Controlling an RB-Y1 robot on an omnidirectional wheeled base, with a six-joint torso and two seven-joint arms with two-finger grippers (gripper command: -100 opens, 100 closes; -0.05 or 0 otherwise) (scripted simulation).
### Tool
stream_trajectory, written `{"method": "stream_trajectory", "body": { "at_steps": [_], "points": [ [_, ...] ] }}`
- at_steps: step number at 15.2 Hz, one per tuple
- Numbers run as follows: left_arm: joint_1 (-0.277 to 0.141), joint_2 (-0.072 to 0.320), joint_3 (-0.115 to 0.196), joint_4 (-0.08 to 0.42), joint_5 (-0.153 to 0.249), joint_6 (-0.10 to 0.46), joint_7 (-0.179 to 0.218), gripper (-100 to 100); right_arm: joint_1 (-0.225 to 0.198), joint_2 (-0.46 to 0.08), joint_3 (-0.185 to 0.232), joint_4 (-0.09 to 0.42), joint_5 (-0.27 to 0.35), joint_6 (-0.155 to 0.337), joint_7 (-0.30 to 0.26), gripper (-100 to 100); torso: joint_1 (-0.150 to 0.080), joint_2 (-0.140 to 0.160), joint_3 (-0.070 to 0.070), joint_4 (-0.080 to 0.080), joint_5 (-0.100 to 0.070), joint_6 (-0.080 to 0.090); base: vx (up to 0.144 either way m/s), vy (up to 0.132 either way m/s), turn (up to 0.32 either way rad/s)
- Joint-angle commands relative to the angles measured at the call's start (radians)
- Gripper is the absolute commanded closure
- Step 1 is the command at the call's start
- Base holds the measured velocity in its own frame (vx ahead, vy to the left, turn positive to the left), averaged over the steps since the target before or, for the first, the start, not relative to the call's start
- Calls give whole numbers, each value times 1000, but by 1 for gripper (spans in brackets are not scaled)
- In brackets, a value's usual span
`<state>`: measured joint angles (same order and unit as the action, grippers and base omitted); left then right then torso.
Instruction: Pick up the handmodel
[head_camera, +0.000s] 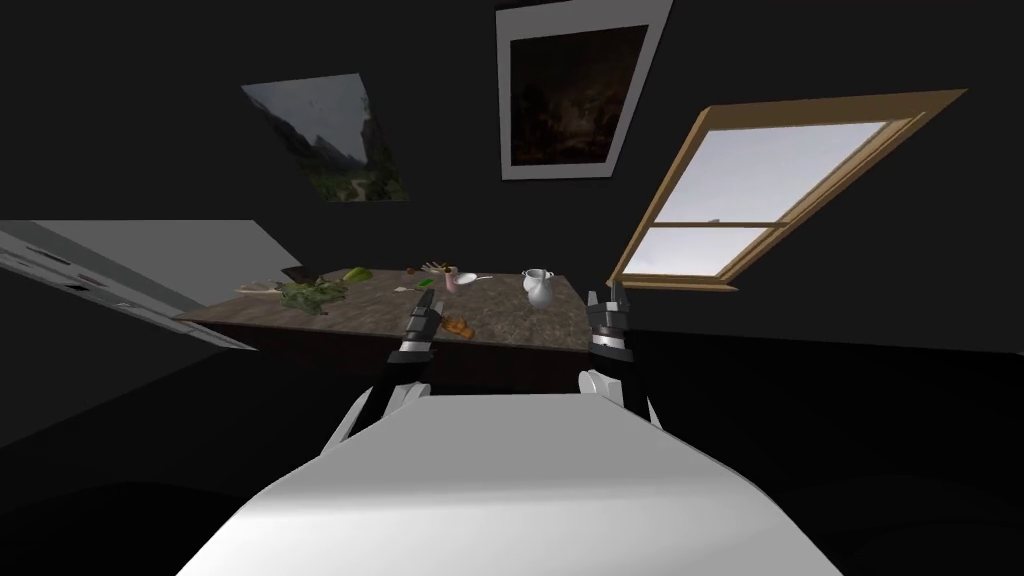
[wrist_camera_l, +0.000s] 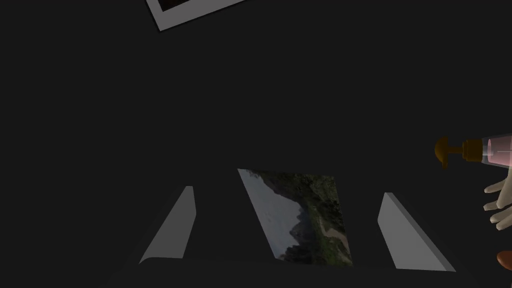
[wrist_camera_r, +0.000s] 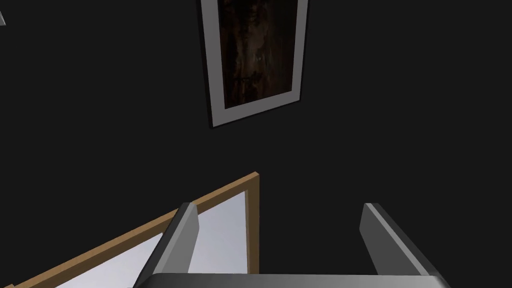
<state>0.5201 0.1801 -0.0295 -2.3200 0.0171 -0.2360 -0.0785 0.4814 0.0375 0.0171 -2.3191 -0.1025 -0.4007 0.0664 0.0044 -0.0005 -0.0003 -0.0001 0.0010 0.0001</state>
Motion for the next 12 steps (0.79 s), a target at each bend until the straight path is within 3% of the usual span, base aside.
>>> {"method": "stream_trajectory", "body": {
  "at_steps": [1,2,12],
  "points": [
    [-2,21,7,-5,1,48,10,-100,0,0,0,0,0,0,0,0,0,0,0,0,0,0,-4,48,-137],
    [-2,21,7,-5,1,48,10,-100,0,0,0,0,0,0,0,0,0,0,0,0,0,0,-3,45,-113],
    [-18,87,37,-27,7,249,52,-100,0,0,0,0,0,0,0,0,1,0,0,0,0,0,-2,57,-138]
  ]
}}
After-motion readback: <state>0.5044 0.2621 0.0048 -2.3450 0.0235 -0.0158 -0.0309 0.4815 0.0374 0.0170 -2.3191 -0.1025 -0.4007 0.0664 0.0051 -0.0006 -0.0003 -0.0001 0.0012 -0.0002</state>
